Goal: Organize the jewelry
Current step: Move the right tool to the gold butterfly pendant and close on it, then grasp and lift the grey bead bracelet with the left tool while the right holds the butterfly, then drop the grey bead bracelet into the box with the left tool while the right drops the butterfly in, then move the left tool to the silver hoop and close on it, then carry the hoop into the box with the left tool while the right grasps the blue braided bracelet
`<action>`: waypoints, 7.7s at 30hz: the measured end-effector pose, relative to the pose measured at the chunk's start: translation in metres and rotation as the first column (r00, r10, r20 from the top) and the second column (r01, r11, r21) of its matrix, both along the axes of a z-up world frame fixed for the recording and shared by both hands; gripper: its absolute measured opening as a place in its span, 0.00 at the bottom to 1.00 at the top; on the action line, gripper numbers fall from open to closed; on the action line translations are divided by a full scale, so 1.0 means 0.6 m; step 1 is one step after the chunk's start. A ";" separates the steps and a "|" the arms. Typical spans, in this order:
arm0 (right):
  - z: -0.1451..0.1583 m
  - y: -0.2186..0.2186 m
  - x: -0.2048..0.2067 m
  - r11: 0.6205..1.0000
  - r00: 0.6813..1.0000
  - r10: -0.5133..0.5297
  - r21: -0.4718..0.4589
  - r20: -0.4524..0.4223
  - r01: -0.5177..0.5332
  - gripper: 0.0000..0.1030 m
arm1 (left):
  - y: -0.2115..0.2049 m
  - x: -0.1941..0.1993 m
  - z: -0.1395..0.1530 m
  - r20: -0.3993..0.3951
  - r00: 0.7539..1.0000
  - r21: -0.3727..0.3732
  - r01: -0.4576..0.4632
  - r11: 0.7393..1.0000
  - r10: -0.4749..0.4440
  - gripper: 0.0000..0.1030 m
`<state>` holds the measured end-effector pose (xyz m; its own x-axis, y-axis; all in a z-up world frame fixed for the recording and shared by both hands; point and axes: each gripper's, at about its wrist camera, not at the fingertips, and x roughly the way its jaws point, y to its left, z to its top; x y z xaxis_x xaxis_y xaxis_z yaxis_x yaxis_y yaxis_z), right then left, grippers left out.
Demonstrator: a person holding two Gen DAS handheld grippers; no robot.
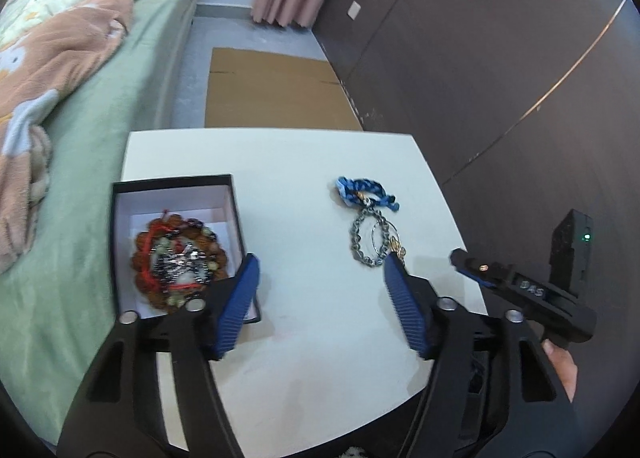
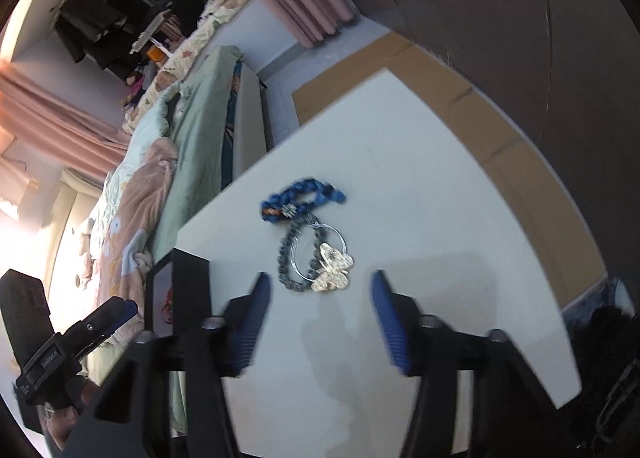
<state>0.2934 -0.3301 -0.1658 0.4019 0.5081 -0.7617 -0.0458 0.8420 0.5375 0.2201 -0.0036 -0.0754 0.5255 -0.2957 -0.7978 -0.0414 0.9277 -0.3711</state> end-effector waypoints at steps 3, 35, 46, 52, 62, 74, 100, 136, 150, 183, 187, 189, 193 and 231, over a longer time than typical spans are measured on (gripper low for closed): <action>-0.020 0.007 0.008 1.000 1.000 0.005 0.006 -0.025 -0.005 0.33 | -0.012 0.014 -0.011 -0.014 1.000 0.013 0.018 1.000 -0.018 0.51; -0.053 0.078 0.052 0.991 0.998 0.043 -0.127 -0.051 -0.049 0.00 | -0.058 0.096 -0.092 -0.108 0.994 -0.020 0.026 0.999 -0.028 0.38; -0.036 0.024 0.047 0.998 0.999 -0.028 -0.051 -0.024 0.027 0.01 | -0.116 0.136 -0.140 -0.159 0.985 0.050 0.071 0.996 -0.062 0.26; -0.031 0.004 0.050 0.998 0.999 -0.050 -0.032 -0.018 0.049 0.01 | -0.144 0.146 -0.155 -0.186 0.979 0.117 0.101 0.988 -0.078 0.20; -0.019 0.000 0.044 0.999 0.999 -0.042 -0.001 0.010 0.042 0.01 | -0.154 0.140 -0.145 -0.189 0.980 0.174 0.093 0.980 -0.059 0.10; -0.006 0.000 0.031 0.999 0.999 -0.022 0.050 0.047 0.019 0.01 | -0.119 0.105 -0.043 -0.093 0.994 0.099 0.071 0.993 -0.062 0.10; 0.047 0.042 -0.006 0.992 0.995 0.060 0.103 0.082 -0.068 0.01 | 0.096 0.018 0.066 0.042 0.985 0.062 -0.172 0.983 0.169 0.13; 0.116 0.404 0.029 0.894 0.891 0.448 -0.057 0.071 -0.445 0.06 | 0.277 -0.079 0.013 0.049 0.922 -0.055 -0.381 0.923 0.384 0.86; 0.149 0.258 0.030 0.956 0.943 0.291 -0.090 0.161 -0.280 0.74 | 0.229 -0.071 0.021 0.060 0.947 -0.038 -0.313 0.949 0.315 0.86; 0.029 -0.007 0.065 0.999 1.000 0.012 -0.043 0.010 -0.012 0.93 | -0.125 0.116 -0.091 -0.087 0.991 0.106 0.113 0.988 -0.104 0.54; 0.033 -0.025 0.067 0.999 1.000 -0.011 -0.049 0.015 0.012 0.93 | -0.147 0.124 -0.117 -0.113 0.986 0.123 0.137 0.983 -0.123 0.44; 0.033 -0.035 0.068 0.999 1.000 -0.026 -0.038 0.012 0.027 0.93 | -0.158 0.128 -0.124 -0.108 0.985 0.148 0.148 0.978 -0.133 0.42; 0.029 -0.038 0.071 0.999 1.000 -0.024 -0.049 0.010 0.024 0.93 | -0.165 0.136 -0.137 -0.129 0.983 0.168 0.151 0.974 -0.130 0.28; -0.019 0.123 0.134 0.988 0.988 0.151 -0.040 -0.021 -0.152 0.64 | 0.009 0.117 -0.029 -0.005 0.998 0.142 -0.059 0.988 0.061 0.03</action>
